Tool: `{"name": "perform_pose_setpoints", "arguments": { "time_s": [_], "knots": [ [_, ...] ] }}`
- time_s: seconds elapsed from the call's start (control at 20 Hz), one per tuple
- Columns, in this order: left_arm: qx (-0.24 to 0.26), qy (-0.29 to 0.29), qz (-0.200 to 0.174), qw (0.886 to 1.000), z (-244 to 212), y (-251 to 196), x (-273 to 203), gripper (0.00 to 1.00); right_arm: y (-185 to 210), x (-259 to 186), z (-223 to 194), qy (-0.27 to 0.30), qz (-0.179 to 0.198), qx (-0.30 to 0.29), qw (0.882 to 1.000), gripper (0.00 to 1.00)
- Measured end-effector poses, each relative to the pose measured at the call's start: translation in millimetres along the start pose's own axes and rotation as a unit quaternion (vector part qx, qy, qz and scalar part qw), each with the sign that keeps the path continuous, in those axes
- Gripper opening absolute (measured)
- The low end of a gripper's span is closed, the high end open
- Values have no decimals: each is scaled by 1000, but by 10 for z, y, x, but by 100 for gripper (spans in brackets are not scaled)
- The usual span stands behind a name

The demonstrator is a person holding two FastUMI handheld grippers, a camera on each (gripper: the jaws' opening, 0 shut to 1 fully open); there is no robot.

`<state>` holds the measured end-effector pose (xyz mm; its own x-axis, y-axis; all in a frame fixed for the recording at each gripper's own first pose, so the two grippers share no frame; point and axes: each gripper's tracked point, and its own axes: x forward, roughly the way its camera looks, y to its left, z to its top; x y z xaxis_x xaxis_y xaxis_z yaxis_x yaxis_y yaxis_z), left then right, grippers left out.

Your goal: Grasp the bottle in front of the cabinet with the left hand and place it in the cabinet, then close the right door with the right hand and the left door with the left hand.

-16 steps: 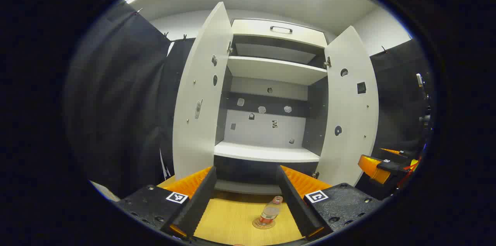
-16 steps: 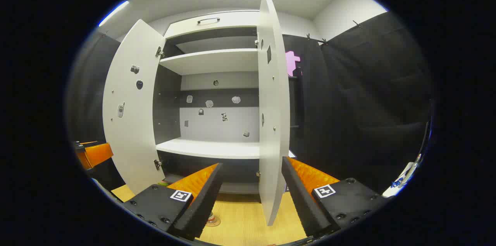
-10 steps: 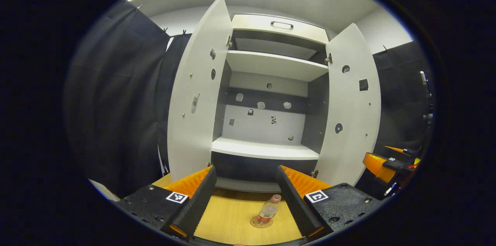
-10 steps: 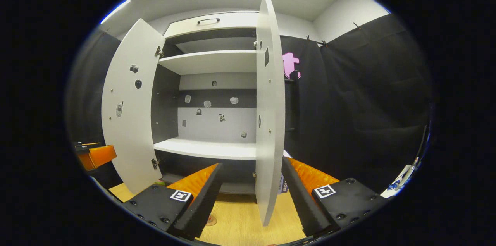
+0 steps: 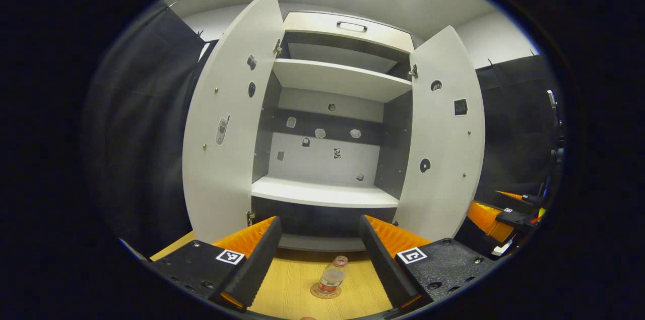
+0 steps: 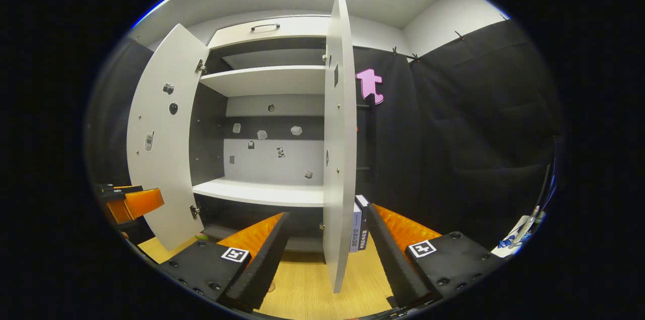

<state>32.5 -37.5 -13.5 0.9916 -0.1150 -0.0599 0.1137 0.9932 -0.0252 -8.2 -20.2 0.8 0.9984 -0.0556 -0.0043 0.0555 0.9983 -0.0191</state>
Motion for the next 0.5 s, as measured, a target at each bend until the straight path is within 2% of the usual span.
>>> {"name": "perform_pose_setpoints", "arguments": {
  "time_s": [0.15,0.25,0.5],
  "knots": [
    [9,9,-2,1000,-54,-34,76,92,-40,28,-1,-3,0,2,1000,99],
    [13,8,-4,1000,-66,-75,161,95,-97,80,-27,1,-8,5,1000,99],
    [2,11,-15,1000,-97,-107,283,92,-123,146,-66,7,-17,17,1000,99]
  ]
}}
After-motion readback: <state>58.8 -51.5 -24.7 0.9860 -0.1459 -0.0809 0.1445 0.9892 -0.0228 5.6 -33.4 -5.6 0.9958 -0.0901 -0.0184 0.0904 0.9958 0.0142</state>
